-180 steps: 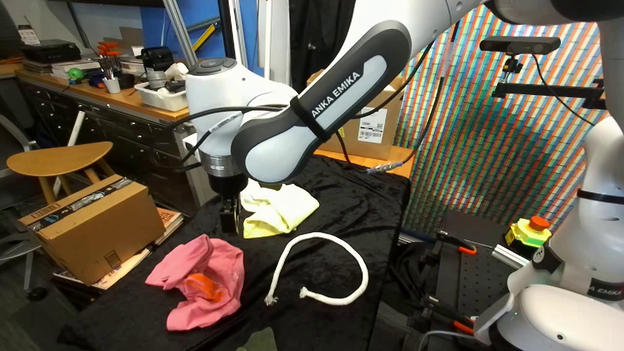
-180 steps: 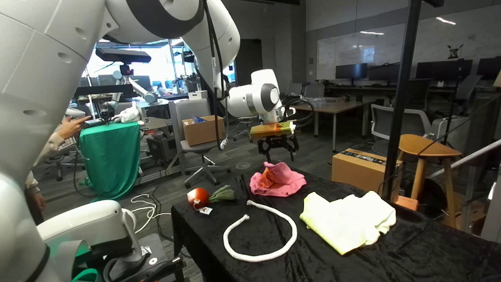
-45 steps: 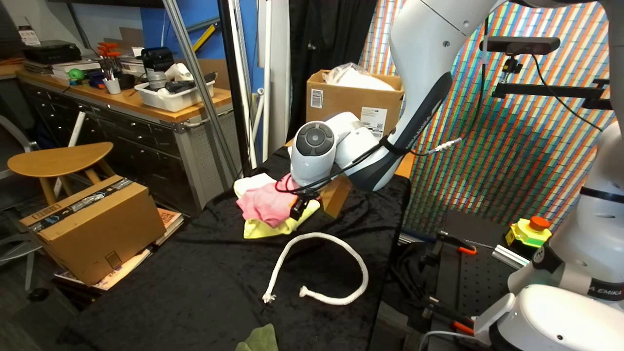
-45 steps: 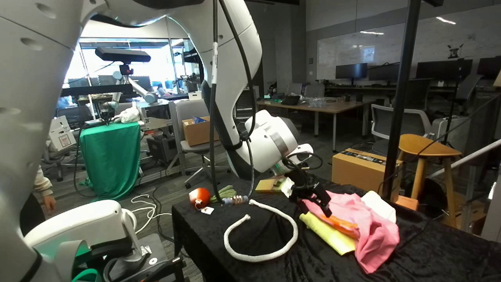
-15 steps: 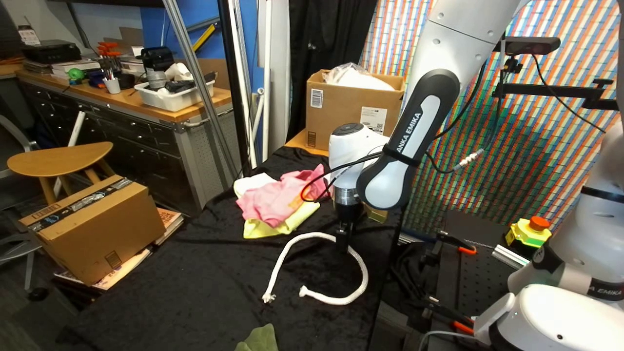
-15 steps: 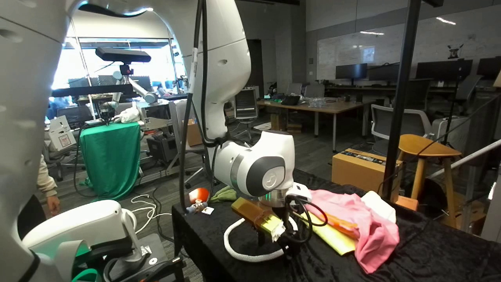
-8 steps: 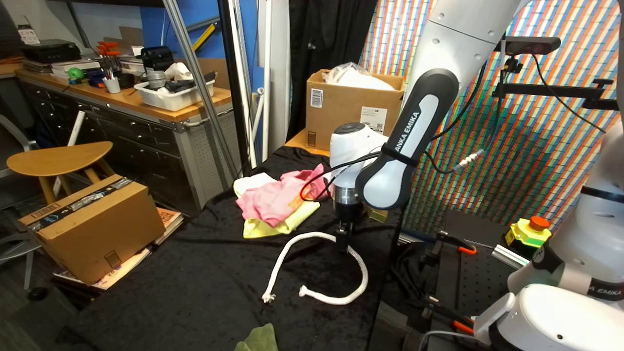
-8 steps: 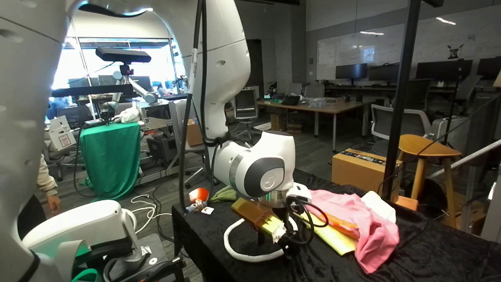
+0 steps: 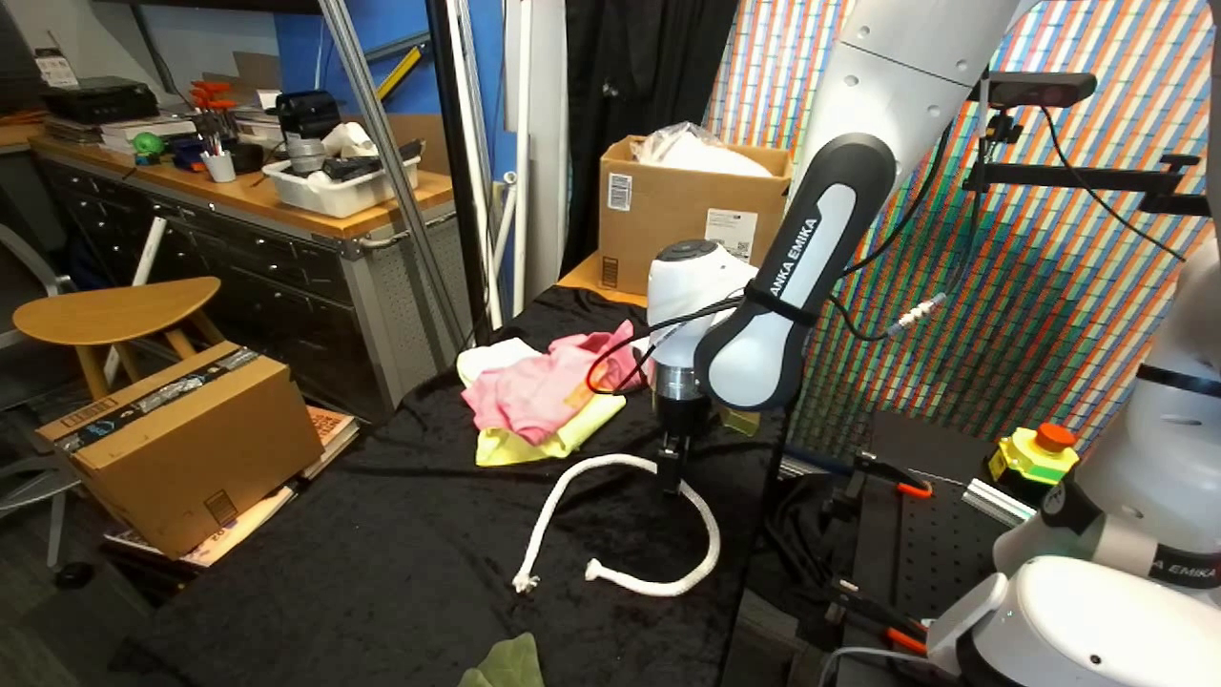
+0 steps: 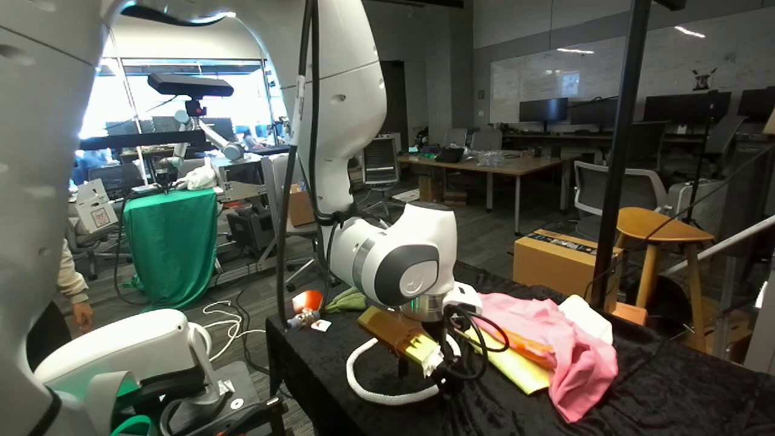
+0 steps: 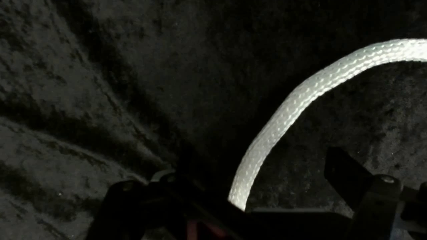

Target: Put all the objects together on the right side of the table

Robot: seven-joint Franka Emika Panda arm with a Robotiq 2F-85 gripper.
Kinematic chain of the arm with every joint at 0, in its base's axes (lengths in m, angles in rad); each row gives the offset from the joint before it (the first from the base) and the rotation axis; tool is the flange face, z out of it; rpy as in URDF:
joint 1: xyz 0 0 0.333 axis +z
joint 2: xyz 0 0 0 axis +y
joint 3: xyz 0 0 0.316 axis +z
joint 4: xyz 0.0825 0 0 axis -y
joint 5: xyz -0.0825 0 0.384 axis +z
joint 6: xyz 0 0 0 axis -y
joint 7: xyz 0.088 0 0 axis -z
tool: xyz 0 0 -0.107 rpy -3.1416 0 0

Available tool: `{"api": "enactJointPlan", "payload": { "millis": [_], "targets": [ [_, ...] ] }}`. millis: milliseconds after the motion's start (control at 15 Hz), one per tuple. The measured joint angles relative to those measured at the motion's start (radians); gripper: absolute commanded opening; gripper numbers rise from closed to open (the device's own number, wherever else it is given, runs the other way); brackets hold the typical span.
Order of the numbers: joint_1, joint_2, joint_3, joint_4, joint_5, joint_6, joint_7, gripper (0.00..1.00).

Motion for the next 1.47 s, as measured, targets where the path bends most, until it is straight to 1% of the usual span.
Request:
{"api": "enactJointPlan", "payload": {
  "millis": [267, 400, 467, 533, 600, 667, 800, 1000, 1200, 1333, 1467],
  "targets": [
    [-0.007, 0.0, 0.007, -0.001, 0.017, 0.0, -0.019, 1.0],
    [-0.01, 0.0, 0.01, -0.002, 0.029, 0.0, -0.03, 0.93],
    [-0.013, 0.0, 0.012, -0.002, 0.034, 0.0, -0.036, 0.79],
    [-0.016, 0.0, 0.015, -0.002, 0.04, 0.0, -0.043, 0.7],
    [-0.022, 0.001, 0.019, -0.002, 0.045, 0.0, -0.05, 0.63],
    [-0.028, 0.001, 0.025, -0.002, 0.051, 0.0, -0.057, 0.53],
    [-0.043, 0.001, 0.037, -0.002, 0.07, 0.0, -0.075, 0.39],
    [-0.071, 0.001, 0.058, -0.002, 0.1, 0.001, -0.107, 0.15],
    [-0.096, 0.001, 0.077, -0.002, 0.124, 0.001, -0.137, 0.07],
    [-0.109, 0.001, 0.088, -0.002, 0.135, 0.001, -0.151, 0.07],
    [-0.119, 0.0, 0.097, -0.002, 0.145, 0.001, -0.165, 0.1]
  ]
}}
